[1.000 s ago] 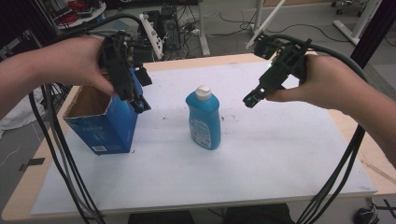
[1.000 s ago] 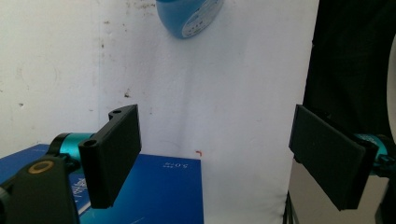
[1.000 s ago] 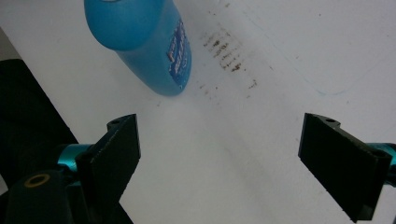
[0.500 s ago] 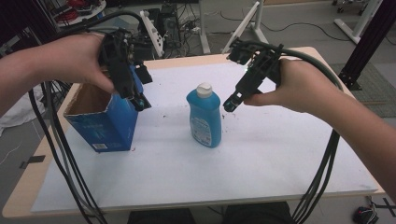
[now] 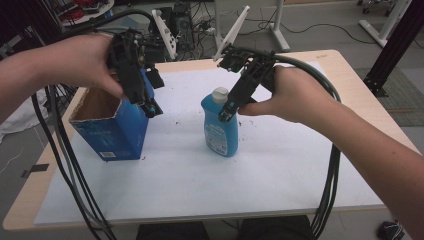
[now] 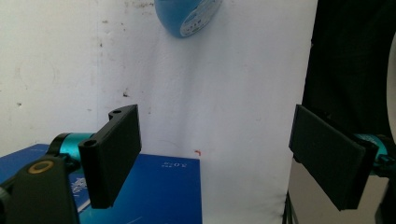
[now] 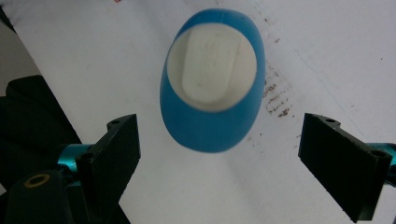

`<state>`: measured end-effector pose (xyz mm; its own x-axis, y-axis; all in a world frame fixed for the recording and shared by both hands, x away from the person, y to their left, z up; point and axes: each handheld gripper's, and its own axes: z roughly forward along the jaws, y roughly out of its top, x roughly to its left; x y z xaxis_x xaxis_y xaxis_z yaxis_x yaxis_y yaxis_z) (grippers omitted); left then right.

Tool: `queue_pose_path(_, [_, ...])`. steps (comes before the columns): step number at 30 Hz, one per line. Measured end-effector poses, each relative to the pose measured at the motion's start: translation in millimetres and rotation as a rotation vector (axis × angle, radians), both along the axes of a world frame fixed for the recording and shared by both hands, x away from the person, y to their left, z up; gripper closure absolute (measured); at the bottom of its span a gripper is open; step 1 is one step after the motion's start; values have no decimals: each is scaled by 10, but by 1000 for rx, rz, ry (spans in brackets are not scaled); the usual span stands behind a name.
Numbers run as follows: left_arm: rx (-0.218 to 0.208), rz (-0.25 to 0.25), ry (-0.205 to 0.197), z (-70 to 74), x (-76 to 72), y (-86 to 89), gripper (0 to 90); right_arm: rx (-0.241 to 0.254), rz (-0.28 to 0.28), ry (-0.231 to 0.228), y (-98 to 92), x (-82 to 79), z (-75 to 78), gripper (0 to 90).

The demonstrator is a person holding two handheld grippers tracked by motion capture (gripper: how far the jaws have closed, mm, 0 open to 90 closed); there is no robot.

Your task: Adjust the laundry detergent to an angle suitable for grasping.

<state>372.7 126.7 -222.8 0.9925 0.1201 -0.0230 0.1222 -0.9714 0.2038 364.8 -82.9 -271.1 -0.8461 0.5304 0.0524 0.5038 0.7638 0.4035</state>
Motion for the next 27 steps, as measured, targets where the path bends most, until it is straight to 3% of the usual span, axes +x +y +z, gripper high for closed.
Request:
queue_pose_path(13, [-10, 10, -5, 19, -20, 33, 170, -35, -5, 28, 227, 91, -103, 121])
queue_pose_path(27, [-17, 4, -14, 42, -39, 55, 169, -58, -17, 61, 305, 180, -231, 121])
